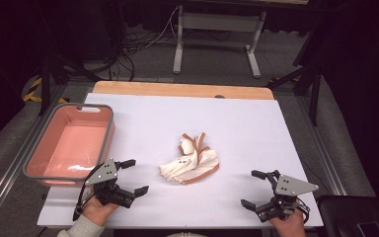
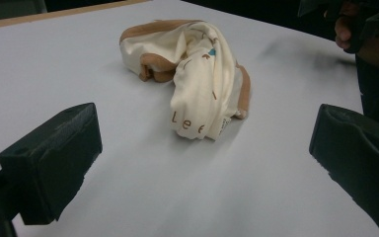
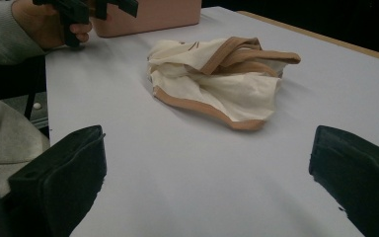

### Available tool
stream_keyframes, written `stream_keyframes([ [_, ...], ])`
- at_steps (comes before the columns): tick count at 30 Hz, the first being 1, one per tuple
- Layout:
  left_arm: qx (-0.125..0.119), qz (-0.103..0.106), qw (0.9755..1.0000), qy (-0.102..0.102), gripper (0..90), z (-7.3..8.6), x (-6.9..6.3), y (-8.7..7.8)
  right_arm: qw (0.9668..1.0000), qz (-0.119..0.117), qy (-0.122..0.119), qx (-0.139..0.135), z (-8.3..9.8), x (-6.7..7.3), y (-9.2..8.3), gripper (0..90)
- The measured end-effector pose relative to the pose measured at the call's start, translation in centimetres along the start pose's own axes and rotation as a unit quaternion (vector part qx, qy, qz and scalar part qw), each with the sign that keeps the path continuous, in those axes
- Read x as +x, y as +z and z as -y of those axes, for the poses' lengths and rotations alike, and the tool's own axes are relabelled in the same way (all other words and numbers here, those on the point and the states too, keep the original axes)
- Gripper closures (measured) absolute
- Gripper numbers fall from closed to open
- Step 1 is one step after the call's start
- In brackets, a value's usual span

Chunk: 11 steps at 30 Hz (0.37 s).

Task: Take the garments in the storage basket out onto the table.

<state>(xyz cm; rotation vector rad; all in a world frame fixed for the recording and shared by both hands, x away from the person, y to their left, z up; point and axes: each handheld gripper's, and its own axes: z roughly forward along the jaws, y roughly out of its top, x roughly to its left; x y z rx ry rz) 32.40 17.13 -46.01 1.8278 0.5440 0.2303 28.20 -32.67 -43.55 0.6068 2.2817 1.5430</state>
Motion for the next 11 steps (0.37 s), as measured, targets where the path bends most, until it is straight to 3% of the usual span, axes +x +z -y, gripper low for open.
stream_keyframes([
  [4, 0.011, -0.014, 0.9998, 0.0, 0.5, -0.05, 0.04, 0.02, 1.0, -0.001, 0.001, 0.0, 0.02, -0.04, 0.01, 1.4],
  [11, -0.001, -0.013, 0.9998, -0.013, 0.5, -0.04, 0.44, -0.17, 0.9999, -0.004, 0.009, -0.002, 0.09, -0.18, -0.08, 1.3],
])
